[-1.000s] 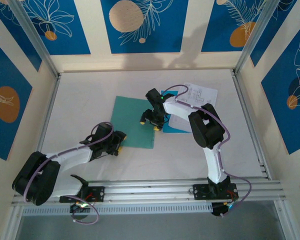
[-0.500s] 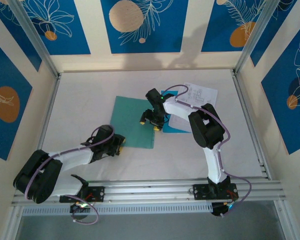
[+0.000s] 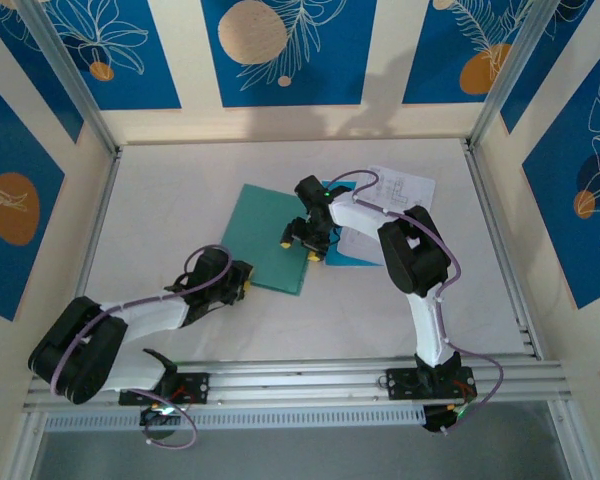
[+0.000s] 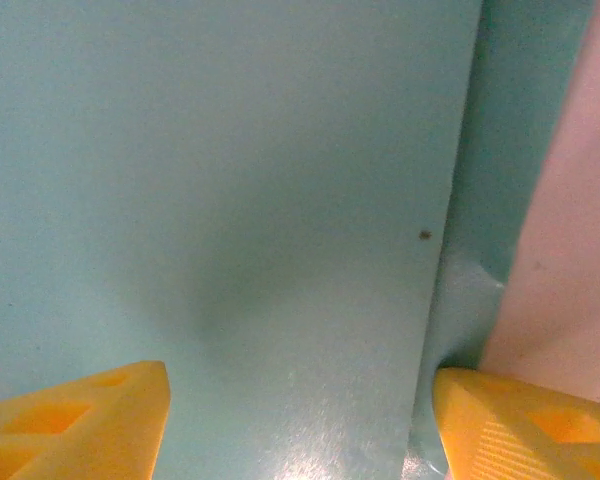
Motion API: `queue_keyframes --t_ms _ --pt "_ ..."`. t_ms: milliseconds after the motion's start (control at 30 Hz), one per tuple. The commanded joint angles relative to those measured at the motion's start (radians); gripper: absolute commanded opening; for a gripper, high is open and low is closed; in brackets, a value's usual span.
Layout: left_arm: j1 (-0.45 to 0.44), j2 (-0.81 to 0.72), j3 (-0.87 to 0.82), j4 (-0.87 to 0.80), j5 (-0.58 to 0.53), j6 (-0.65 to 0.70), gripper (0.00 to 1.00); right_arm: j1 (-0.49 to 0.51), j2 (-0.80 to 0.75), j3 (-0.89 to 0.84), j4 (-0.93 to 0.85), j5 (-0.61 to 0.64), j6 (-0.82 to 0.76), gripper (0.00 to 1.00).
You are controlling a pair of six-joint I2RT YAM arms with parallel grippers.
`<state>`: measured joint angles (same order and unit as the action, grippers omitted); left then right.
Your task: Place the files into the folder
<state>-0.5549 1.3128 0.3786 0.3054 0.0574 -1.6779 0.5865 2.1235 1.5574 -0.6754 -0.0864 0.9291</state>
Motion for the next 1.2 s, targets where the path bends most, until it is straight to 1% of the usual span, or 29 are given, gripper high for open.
queue_keyframes --t_ms 0,167,233,333,433,567,633,833,1000,1167 --pt "-0.013 0.008 -0.005 0.064 -0.021 -0.026 0.34 -0.006 0.055 -0.03 -0.021 -0.014 -0.026 0.72" --pt "-0.015 0.028 -0.007 0.091 -0.018 -0.032 0.34 -0.011 0.055 -0.028 -0.013 -0.027 -0.034 0.72" --pt "-0.017 0.035 -0.008 0.116 -0.019 -0.037 0.31 -0.014 0.054 -0.026 -0.007 -0.034 -0.038 0.72" --pt "-0.021 0.027 -0.004 0.135 -0.027 -0.025 0.23 -0.017 0.054 -0.024 0.003 -0.051 -0.047 0.72" --pt "-0.023 -0.015 -0.009 0.103 -0.035 -0.007 0.16 -0.02 0.052 -0.024 0.006 -0.055 -0.057 0.72" --pt "-0.025 -0.069 -0.044 0.098 -0.044 -0.022 0.07 -0.032 0.039 -0.042 0.03 -0.074 -0.057 0.72" --pt "-0.024 -0.085 -0.056 0.098 -0.043 -0.031 0.0 -0.036 0.027 -0.048 0.044 -0.084 -0.054 0.71" --pt "-0.024 -0.081 -0.066 0.13 -0.019 -0.063 0.0 -0.04 -0.007 -0.037 0.066 -0.116 -0.027 0.65" --pt "-0.026 -0.077 -0.077 0.158 -0.013 -0.098 0.0 -0.042 -0.043 -0.063 0.092 -0.137 0.019 0.56" --pt "-0.026 -0.087 -0.084 0.17 -0.001 -0.113 0.0 -0.049 -0.067 -0.081 0.118 -0.161 0.059 0.49"
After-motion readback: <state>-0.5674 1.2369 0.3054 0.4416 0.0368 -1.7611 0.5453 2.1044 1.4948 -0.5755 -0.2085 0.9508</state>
